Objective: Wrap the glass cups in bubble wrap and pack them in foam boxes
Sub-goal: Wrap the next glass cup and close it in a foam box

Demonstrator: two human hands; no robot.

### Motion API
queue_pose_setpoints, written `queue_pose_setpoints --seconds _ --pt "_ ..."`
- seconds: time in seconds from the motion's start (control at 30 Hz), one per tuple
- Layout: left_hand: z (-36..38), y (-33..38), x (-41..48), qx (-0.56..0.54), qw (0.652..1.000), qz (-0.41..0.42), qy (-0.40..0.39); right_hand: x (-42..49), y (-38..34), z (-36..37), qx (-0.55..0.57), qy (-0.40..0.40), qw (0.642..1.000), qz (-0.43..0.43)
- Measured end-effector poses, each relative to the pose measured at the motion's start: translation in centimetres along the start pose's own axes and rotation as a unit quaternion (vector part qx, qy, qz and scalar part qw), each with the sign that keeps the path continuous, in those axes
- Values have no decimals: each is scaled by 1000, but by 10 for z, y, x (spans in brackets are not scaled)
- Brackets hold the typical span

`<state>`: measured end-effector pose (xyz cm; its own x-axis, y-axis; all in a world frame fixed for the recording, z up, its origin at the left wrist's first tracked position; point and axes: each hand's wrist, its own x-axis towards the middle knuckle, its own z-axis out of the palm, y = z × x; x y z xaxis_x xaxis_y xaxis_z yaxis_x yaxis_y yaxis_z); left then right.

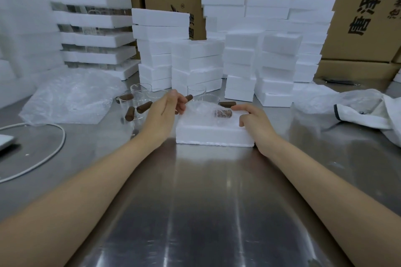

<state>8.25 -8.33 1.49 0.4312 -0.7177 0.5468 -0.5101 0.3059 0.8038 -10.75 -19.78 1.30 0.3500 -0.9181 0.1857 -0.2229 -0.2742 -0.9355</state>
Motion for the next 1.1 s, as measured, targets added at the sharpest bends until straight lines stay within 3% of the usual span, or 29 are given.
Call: queue_pose_setpoints --seconds 0.1,0.23,0.4,0.5,0.57,0.67,0.77,0.87,0.97,1.1 --pt "-5 -3 0 129 989 69 10 0 0 0 -6 -4 1000 0" --pt "-10 2 1 212 965 152 -20 0 1 0 -25 -3 1000 -11" --pt "-16 9 3 352 889 284 -68 3 5 1 -44 4 999 -29" --pt "-15 14 0 403 857 309 -86 4 5 1 -34 0 999 -27" --pt "-15 12 -2 394 870 279 -96 5 3 -1 31 2 1000 -5" --pt "-13 2 -4 316 928 160 -112 10 6 -12 101 63 992 29" --pt "-8 -7 -5 246 953 85 -154 22 21 -32 -46 166 985 -26" --pt "-4 -11 -6 188 964 19 -185 39 32 -49 -121 223 967 -30" --pt "-2 -13 -5 176 967 15 -185 56 37 -58 -209 247 946 -14" --pt "1 -15 -3 194 964 46 -175 68 34 -58 -271 293 912 -90"
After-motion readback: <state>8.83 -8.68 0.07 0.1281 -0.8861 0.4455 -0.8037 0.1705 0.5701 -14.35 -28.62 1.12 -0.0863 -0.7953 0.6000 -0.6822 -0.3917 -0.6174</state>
